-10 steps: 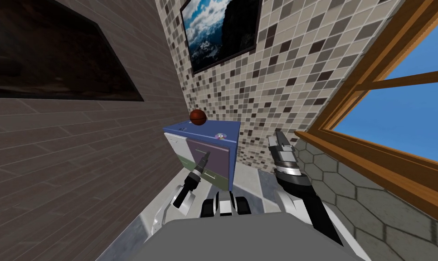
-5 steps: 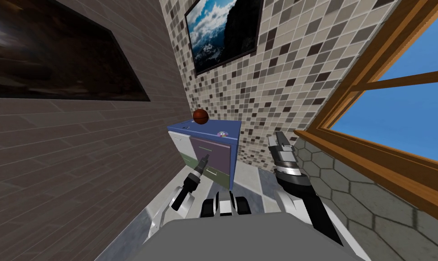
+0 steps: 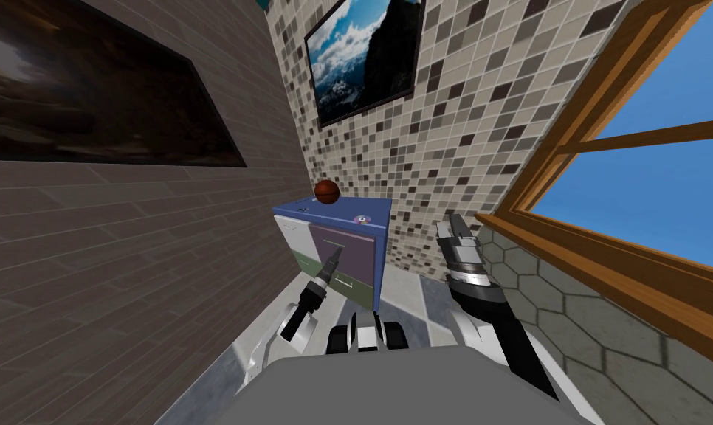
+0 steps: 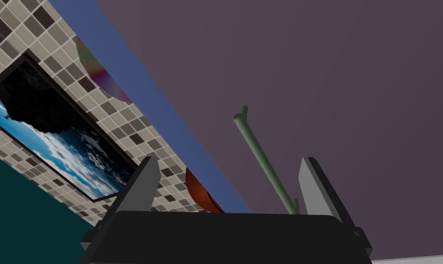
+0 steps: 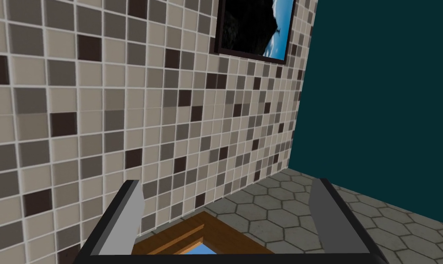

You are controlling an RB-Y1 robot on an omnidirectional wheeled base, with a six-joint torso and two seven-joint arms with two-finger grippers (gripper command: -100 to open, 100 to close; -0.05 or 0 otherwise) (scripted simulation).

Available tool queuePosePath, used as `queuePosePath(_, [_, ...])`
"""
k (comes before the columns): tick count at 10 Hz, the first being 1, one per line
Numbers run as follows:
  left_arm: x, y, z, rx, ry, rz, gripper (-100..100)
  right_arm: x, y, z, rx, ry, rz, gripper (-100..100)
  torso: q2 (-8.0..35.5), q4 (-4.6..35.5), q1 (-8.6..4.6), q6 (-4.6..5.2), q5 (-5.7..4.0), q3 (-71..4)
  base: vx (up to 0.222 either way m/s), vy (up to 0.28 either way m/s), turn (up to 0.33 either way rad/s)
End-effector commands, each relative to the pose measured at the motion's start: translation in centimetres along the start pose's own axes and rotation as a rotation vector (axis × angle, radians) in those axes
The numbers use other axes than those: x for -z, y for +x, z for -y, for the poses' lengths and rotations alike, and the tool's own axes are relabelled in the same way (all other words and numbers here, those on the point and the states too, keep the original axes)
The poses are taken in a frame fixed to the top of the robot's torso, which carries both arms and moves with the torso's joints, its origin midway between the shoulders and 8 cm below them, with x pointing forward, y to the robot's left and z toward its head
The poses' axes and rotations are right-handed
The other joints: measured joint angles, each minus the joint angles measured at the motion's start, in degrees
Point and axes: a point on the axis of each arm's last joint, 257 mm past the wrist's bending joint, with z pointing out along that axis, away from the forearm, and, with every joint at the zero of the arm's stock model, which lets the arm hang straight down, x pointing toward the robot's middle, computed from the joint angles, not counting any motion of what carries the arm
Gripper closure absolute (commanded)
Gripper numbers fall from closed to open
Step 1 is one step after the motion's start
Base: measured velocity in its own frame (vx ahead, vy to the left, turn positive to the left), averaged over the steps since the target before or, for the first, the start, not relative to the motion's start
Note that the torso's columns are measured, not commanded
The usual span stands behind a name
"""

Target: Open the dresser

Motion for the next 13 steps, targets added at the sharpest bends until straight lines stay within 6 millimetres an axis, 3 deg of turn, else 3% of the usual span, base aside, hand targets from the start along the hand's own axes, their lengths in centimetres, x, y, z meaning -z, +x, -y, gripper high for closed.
queuePosePath(1, [0.0, -0.3, 0.6, -0.002, 0.0, 0.001, -100, 0.0, 0.0, 0.0, 0.0, 0.0, 0.0, 0, 0.56, 0.16, 0.24, -0.01, 0.06, 0.34, 0.092, -0.05, -0.01])
queuePosePath(2, [0.0, -0.2, 0.3, -0.001, 0.002, 0.001, -100, 0.0, 0.0, 0.0, 0.0, 0.0, 0.0, 0, 0.62, 0.21, 0.19, 0.0, 0.07, 0.42, 0.059, -0.031, 0.001])
queuePosePath(3, [0.0, -0.2, 0.4, -0.001, 0.001, 0.001, 100, 0.0, 0.0, 0.0, 0.0, 0.0, 0.0, 0, 0.67, 0.2, 0.23, 0.0, 0.07, 0.43, 0.012, -0.006, 0.001])
queuePosePath(8, [0.9, 0.2, 1.1, -0.001, 0.008, -0.015, 100, 0.0, 0.0, 0.0, 0.0, 0.0, 0.0, 0, 0.48, 0.15, 0.2, 0.0, 0.06, 0.31, -0.139, 0.081, 0.04])
queuePosePath(9, [0.5, 0.1, 0.6, -0.001, 0.004, -0.008, -100, 0.0, 0.0, 0.0, 0.0, 0.0, 0.0, 0, 0.1, 0.06, -0.04, 0.02, 0.01, 0.1, 0.055, -0.026, -0.05])
queuePosePath(13, [0.1, 0.0, 0.1, 0.001, 0.0, -0.001, -100, 0.0, 0.0, 0.0, 0.0, 0.0, 0.0, 0, 0.27, 0.09, 0.07, 0.0, 0.03, 0.18, 0.129, -0.085, -0.032])
